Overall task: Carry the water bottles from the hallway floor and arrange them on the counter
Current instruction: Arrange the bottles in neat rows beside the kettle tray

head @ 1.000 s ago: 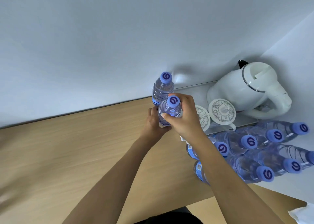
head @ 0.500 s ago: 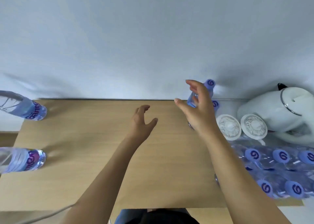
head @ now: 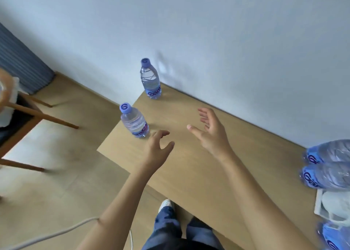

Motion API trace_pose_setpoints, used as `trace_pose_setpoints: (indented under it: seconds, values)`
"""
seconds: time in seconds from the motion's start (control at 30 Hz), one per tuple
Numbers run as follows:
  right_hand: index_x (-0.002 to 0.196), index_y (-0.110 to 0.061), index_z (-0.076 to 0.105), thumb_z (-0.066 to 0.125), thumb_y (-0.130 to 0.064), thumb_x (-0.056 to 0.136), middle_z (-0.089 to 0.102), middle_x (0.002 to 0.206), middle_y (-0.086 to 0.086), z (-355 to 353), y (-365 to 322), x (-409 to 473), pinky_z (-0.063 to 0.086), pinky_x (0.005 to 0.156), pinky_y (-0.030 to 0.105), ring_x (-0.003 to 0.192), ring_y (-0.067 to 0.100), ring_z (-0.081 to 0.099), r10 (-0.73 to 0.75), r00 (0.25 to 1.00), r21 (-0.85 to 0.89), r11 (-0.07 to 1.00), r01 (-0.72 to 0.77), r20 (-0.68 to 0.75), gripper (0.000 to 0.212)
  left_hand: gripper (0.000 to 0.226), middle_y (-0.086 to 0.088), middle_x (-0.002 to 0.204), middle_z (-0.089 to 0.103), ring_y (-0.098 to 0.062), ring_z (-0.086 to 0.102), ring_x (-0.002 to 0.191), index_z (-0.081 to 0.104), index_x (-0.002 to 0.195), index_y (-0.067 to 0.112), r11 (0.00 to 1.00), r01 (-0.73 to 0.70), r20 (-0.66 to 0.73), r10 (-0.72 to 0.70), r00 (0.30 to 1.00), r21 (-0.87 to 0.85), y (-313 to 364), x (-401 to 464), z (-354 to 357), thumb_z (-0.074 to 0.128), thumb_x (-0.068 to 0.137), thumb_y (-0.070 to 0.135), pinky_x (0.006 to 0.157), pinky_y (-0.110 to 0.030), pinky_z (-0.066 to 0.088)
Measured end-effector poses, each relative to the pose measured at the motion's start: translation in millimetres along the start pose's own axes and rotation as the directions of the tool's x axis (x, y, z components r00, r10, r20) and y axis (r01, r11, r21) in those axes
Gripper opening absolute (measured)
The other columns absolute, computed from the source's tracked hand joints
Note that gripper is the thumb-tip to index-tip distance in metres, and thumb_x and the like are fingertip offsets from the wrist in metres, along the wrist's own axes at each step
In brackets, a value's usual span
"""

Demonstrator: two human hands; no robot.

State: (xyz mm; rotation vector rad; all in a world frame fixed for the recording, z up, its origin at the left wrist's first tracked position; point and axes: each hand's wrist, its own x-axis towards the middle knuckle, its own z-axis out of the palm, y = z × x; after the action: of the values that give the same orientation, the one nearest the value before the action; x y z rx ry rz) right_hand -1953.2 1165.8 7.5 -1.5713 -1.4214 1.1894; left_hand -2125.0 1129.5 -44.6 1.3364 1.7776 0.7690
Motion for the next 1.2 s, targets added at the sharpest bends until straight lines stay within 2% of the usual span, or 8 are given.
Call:
trace_pose_setpoints:
  seconds: [0.13, 0.43, 0.57, 0.77, 0.87, 0.97, 1.1, 1.2]
  values:
    - [0.134, -0.024, 0.049, 0.076, -0.019, 0.083, 0.052, 0.138, -0.003, 60, -17, 13, 0.034, 0.095, 0.019, 0.121, 0.013, 0.051, -0.027, 0.993, -0.009, 1.0, 0.028, 0.112, 0.058, 0.034, 0.016, 0.108, 0.051, -0.01, 0.049, 0.113, 0.058, 0.12, 0.01, 0.994, 0.091, -0.082, -0.096, 0.992, -0.057, -32, -4, -47, 0.067, 0.088, 0.011, 0.091, -0.02, 0.033]
    - [0.137, -0.025, 0.047, 0.077, -0.023, 0.082, 0.05, 0.138, -0.008, 152, -40, 46, 0.034, 0.092, 0.02, 0.121, 0.011, 0.048, -0.051, 0.966, -0.075, 0.995, 0.072, 0.255, 0.063, 0.039, 0.014, 0.124, 0.053, -0.005, 0.047, 0.116, 0.053, 0.125, 0.019, 0.984, 0.163, -0.137, -0.172, 0.976, -0.075, -80, 12, -115, 0.066, 0.089, 0.023, 0.09, -0.022, 0.035]
    - [0.129, -0.024, 0.052, 0.082, -0.027, 0.078, 0.056, 0.129, -0.01, 174, -44, 59, 0.036, 0.079, 0.002, 0.111, 0.006, 0.052, -0.051, 0.963, -0.063, 0.996, 0.07, 0.266, 0.059, 0.04, 0.016, 0.121, 0.053, -0.005, 0.049, 0.115, 0.053, 0.124, 0.02, 0.981, 0.176, -0.142, -0.186, 0.972, -0.079, -92, 20, -129, 0.068, 0.087, 0.024, 0.09, -0.023, 0.037]
    - [0.102, -0.027, 0.054, 0.086, -0.021, 0.074, 0.06, 0.095, -0.013, 193, -39, 65, 0.042, 0.077, 0.007, 0.091, 0.009, 0.059, -0.101, 0.954, -0.083, 0.988, 0.129, 0.282, 0.043, 0.043, 0.008, 0.126, 0.055, -0.009, 0.05, 0.116, 0.054, 0.125, 0.018, 0.98, 0.186, -0.125, -0.193, 0.973, -0.067, -106, 24, -139, 0.07, 0.085, 0.023, 0.09, -0.023, 0.037]
    - [0.096, -0.03, 0.053, 0.085, -0.021, 0.075, 0.06, 0.089, -0.015, 196, -35, 64, 0.043, 0.075, 0.011, 0.083, 0.002, 0.058, -0.117, 0.959, -0.081, 0.987, 0.142, 0.257, 0.039, 0.046, 0.008, 0.125, 0.055, -0.009, 0.05, 0.115, 0.053, 0.127, 0.017, 0.979, 0.193, -0.101, -0.199, 0.975, -0.059, -109, 24, -140, 0.071, 0.085, 0.023, 0.091, -0.023, 0.038]
    - [0.084, -0.035, 0.053, 0.086, -0.022, 0.074, 0.062, 0.081, -0.017, 191, -32, 62, 0.043, 0.07, 0.005, 0.074, -0.01, 0.057, -0.132, 0.971, -0.062, 0.987, 0.147, 0.2, 0.036, 0.049, 0.012, 0.122, 0.052, -0.009, 0.05, 0.116, 0.051, 0.127, 0.018, 0.979, 0.194, -0.066, -0.198, 0.978, -0.059, -109, 23, -140, 0.073, 0.083, 0.023, 0.09, -0.023, 0.037]
    - [0.092, -0.023, 0.064, 0.084, -0.034, 0.074, 0.07, 0.086, -0.013, 168, -36, 55, 0.049, 0.076, 0.018, 0.081, -0.001, 0.062, -0.1, 0.983, -0.031, 0.994, 0.106, 0.156, 0.029, 0.062, 0.013, 0.127, 0.05, -0.007, 0.048, 0.117, 0.048, 0.13, 0.022, 0.98, 0.183, 0.007, -0.183, 0.983, -0.077, -100, 22, -135, 0.08, 0.077, 0.026, 0.087, -0.019, 0.035]
    - [0.089, -0.023, 0.067, 0.082, -0.046, 0.07, 0.071, 0.082, -0.013, 143, -55, 46, 0.049, 0.069, 0.016, 0.074, 0.0, 0.064, -0.126, 0.983, -0.011, 0.992, 0.129, 0.131, 0.034, 0.076, 0.016, 0.132, 0.049, -0.004, 0.048, 0.119, 0.045, 0.131, 0.026, 0.982, 0.138, 0.099, -0.126, 0.987, -0.129, -80, 22, -128, 0.087, 0.068, 0.033, 0.09, -0.02, 0.036]
